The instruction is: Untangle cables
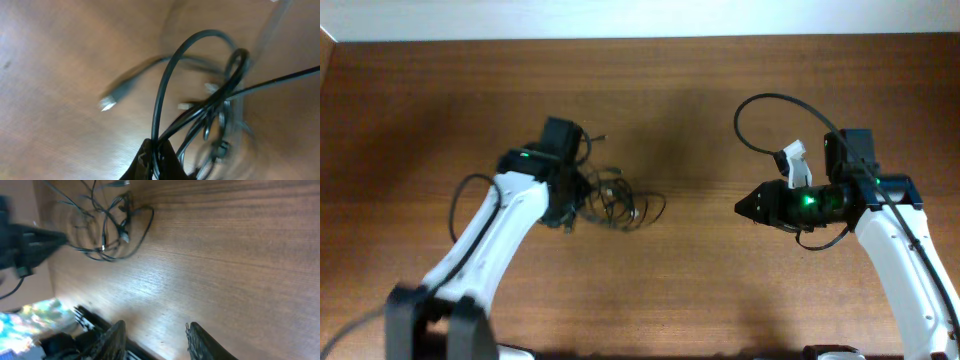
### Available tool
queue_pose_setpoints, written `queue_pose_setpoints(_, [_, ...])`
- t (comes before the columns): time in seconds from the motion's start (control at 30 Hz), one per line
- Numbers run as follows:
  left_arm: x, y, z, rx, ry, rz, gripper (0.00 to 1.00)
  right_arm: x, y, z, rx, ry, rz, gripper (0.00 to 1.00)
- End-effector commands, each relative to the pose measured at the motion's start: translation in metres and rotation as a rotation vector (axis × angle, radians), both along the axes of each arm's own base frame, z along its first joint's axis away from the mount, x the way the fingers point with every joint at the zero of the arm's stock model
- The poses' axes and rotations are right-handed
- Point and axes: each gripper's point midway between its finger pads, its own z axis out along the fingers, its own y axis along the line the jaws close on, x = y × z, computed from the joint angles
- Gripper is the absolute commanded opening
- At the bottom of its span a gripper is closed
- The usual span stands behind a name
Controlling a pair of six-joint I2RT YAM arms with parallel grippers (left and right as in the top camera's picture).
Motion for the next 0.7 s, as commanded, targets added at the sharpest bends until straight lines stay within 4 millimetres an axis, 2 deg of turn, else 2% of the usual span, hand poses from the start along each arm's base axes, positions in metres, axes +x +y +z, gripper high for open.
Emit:
queue_pose_setpoints(0.0, [0.018,-0.014,0.061,-0.088,-0.210,-0.077,0.00,-0.001,0.002,0.003,0.038,0.092,-0.108,0.40])
queue_pose_setpoints(0.07, [0.022,-0.033,0.082,-0.184,-0.289,-0.164,0.00,0.000,0.002,0.003,0.051,0.126,-0.153,0.40])
queue_pose_setpoints(0.17, [0.028,-0.075,0.113,-0.372,-0.414,-0.384,0.00,-0.001,0.005,0.004,0.067,0.167,-0.186,0.40])
queue_pose_setpoints(0.23, [0.028,-0.094,0.128,-0.449,-0.479,-0.510,0.00,-0.005,0.018,0.007,0.084,0.162,-0.140,0.40])
queue_pose_setpoints(0.4, [0.021,-0.116,0.149,-0.528,-0.587,-0.733,0.00,-0.005,0.064,0.017,0.099,0.029,0.036,0.41])
queue_pose_setpoints(0.5, [0.022,-0.117,0.152,-0.531,-0.603,-0.743,0.00,-0.001,0.090,0.027,0.132,-0.036,0.086,0.41])
queue_pose_setpoints(0.57, [0.023,-0.117,0.152,-0.531,-0.607,-0.745,0.00,0.003,0.097,0.028,0.133,-0.028,0.048,0.41])
queue_pose_setpoints(0.67, [0.023,-0.117,0.153,-0.533,-0.610,-0.747,0.00,0.023,0.091,0.025,0.089,-0.029,-0.094,0.46])
